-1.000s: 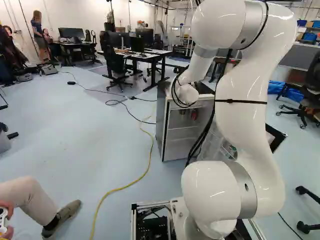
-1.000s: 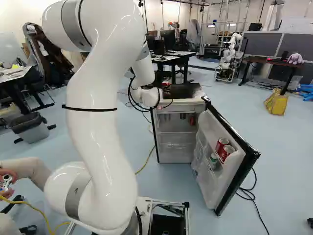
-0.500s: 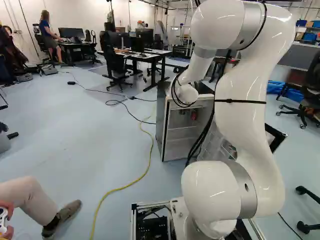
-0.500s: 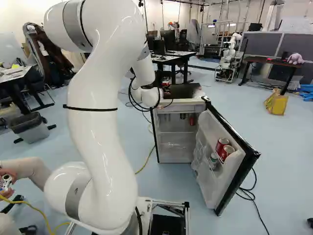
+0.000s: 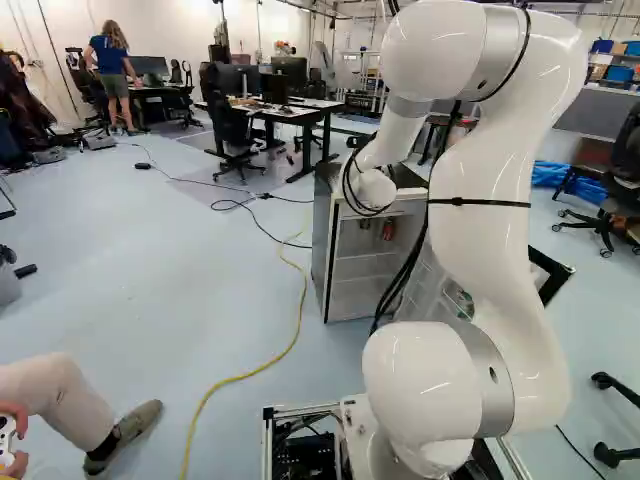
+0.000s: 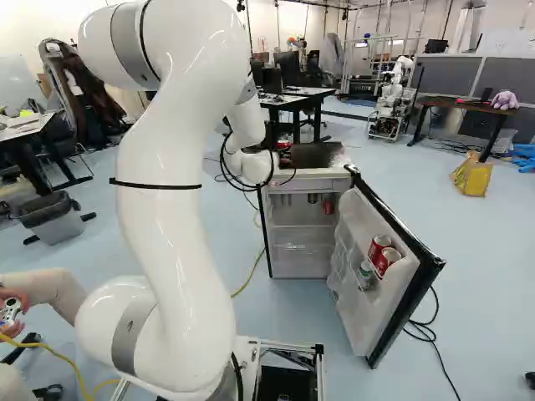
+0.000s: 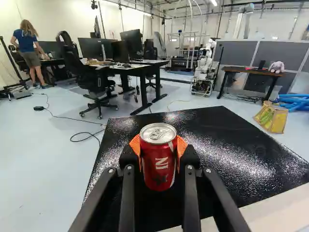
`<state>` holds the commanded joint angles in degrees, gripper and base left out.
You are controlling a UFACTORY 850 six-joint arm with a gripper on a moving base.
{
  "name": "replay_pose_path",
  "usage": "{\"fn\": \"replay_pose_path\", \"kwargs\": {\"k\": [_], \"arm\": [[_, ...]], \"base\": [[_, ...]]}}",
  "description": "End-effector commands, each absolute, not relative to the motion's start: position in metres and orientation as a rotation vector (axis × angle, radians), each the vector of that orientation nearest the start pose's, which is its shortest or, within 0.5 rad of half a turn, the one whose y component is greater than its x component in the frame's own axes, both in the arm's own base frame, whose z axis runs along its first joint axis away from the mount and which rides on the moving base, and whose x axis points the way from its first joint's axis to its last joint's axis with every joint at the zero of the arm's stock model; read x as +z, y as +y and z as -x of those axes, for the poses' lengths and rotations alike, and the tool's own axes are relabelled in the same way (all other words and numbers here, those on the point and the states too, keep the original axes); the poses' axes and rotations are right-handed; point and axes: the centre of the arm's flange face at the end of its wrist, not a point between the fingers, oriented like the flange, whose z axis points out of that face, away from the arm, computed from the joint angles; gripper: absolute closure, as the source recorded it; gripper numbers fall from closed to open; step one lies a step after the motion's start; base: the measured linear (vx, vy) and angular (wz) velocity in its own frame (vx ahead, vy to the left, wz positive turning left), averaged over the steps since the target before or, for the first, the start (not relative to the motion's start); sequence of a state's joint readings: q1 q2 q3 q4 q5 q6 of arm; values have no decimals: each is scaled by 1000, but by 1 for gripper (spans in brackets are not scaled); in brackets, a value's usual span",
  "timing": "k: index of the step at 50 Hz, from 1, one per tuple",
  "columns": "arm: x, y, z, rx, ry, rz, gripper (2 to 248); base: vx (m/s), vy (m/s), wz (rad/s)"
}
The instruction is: Grab a drink from the fridge
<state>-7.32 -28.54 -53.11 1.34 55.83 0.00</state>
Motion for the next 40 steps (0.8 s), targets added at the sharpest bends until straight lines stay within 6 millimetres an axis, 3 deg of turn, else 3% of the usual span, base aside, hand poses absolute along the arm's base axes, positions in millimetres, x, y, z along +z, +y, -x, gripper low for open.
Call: {"fn": "replay_pose_path", "kwargs": {"k": [13, 14, 18, 19, 23, 24, 28, 29, 34, 35, 40], "arm": [[367, -77, -584, -2082, 194, 2462, 155], [367, -77, -584, -2082, 194, 2462, 128], [367, -77, -584, -2082, 194, 2462, 128], [367, -77, -584, -2082, 194, 2462, 95], [367, -77, -584, -2082, 194, 2462, 95], [367, -77, -584, -2082, 194, 2462, 60], [367, -77, -583, -2081, 194, 2463, 60], [367, -77, -582, -2081, 194, 2463, 24], [368, -75, -575, -2075, 193, 2467, 24], [368, -75, -574, -2073, 193, 2468, 3], [369, -72, -564, -2065, 190, 2474, 3]], "base": [[0, 0, 0], [0, 0, 0], [0, 0, 0], [0, 0, 0], [0, 0, 0], [0, 0, 0], [0, 0, 0], [0, 0, 0], [0, 0, 0], [0, 0, 0], [0, 0, 0]]}}
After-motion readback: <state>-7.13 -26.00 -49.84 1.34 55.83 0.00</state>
